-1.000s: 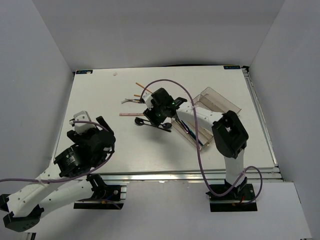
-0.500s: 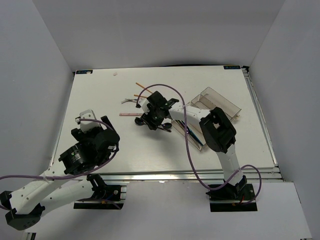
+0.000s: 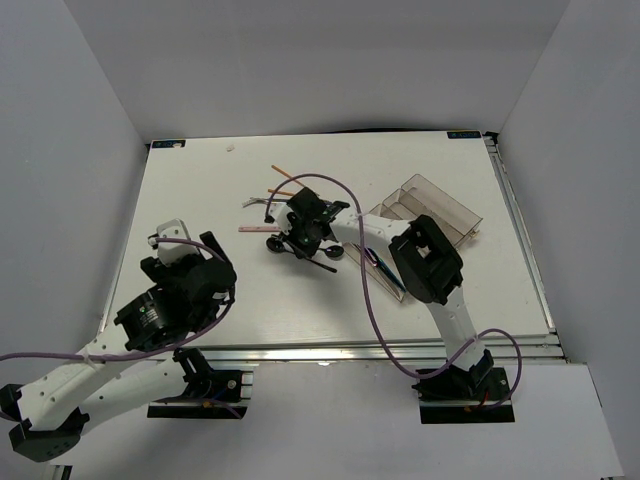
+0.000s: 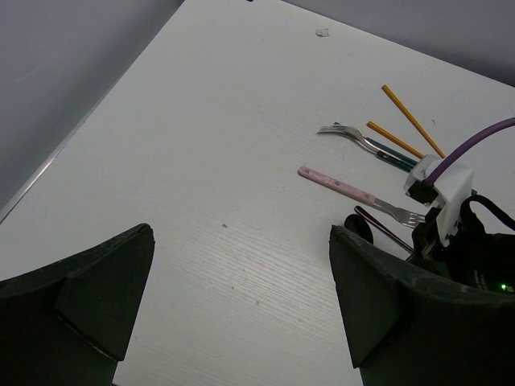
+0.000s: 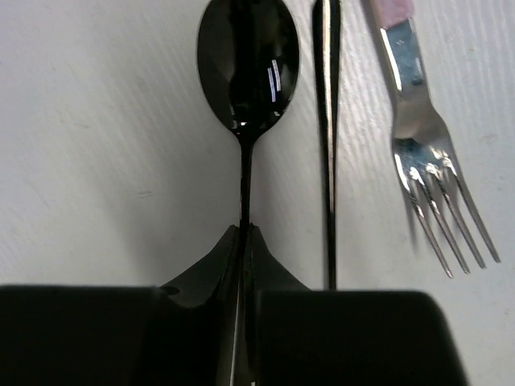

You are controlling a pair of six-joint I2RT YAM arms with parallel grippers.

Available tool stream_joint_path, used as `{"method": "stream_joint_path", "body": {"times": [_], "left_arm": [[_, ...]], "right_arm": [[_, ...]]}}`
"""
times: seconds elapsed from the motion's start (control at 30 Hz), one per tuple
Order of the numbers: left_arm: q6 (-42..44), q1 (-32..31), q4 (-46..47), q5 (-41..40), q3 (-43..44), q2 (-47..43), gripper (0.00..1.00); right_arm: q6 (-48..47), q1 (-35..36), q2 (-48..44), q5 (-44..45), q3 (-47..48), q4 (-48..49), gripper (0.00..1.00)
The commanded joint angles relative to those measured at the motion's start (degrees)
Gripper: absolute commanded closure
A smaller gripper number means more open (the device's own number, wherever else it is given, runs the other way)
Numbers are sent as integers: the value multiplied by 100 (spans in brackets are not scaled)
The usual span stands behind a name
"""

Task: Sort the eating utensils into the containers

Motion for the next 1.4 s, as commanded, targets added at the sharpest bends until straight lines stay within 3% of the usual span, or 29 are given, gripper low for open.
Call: {"method": "stream_joint_path", "body": {"times": [0.0,0.17,0.37,0.63,0.77,0.9,1.23,1.3,1.33,1.37], "left_arm": [[36,-6,20,-47,-42,-73,2],[36,-6,29,-47,-33,-116,2],[62,-6,55,-12,-42,-116,2],[141,-6,108,32,-69,-125,2],[211,-6,169,84,-86,-134,2],[273,-6,231,137,-95,-143,2],[229,-6,196,85,-104,-274,2],[247,-6,205,85,-112,-301,2],[255,-6,213,93,-121,-310,2],[255,-6,213,102,-113,-310,2]], "right_arm": [[-107,217,-55,-330,-177,-143,98],[191,244,-520,-727,-212,-38,100],[482,-19,-1671,-578,-695,209,100],[-133,-1003,-3130,362,-2055,-292,100],[-352,-1950,-3745,643,-2471,-284,100],[-598,-2287,-3747,1520,-2576,-214,100],[-793,-2454,-3290,1874,-2770,-99,100],[-784,-2472,-3246,1883,-2814,-73,94],[-775,-2472,-3237,1875,-2840,-64,85],[-775,-2480,-3211,1883,-2840,-90,81]]}}
